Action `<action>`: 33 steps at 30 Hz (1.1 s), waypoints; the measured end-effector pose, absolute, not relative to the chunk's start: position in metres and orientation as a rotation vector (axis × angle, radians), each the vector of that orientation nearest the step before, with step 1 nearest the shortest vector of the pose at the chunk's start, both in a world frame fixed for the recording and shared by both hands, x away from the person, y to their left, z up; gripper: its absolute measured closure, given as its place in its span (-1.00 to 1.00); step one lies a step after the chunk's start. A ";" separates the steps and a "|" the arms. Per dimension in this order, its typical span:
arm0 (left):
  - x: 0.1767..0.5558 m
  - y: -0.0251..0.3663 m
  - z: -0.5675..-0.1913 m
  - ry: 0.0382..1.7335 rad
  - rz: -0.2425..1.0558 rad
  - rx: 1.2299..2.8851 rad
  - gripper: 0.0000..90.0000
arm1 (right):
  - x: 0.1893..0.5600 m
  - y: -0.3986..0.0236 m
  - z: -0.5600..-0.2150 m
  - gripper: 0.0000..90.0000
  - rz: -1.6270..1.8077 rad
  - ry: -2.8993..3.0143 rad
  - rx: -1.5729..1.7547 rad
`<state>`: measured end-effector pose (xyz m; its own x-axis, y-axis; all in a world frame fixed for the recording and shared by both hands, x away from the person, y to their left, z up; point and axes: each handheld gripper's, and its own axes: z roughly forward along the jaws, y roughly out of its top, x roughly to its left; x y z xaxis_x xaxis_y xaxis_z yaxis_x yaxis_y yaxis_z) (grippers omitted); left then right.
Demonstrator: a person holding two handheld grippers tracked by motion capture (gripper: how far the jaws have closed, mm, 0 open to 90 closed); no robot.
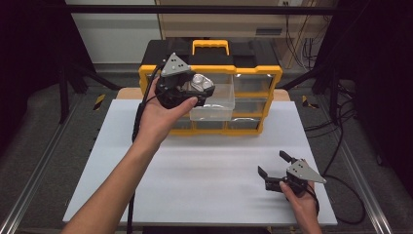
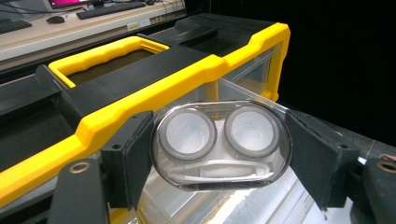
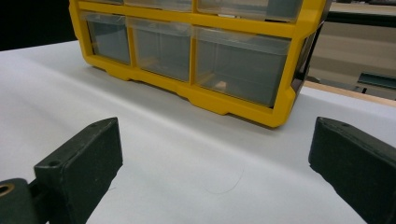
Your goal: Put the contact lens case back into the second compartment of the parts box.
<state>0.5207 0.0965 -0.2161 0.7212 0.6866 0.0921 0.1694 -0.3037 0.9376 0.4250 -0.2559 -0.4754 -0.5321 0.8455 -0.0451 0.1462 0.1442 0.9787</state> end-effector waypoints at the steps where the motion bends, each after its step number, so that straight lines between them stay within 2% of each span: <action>1: 0.521 0.096 -0.216 0.667 0.597 1.844 -0.42 | 0.425 -0.256 -0.475 -0.93 1.431 1.800 0.950; 33: 0.522 0.076 -0.222 0.645 0.618 1.890 -0.42 | 0.425 -0.255 -0.476 -0.93 1.432 1.806 0.948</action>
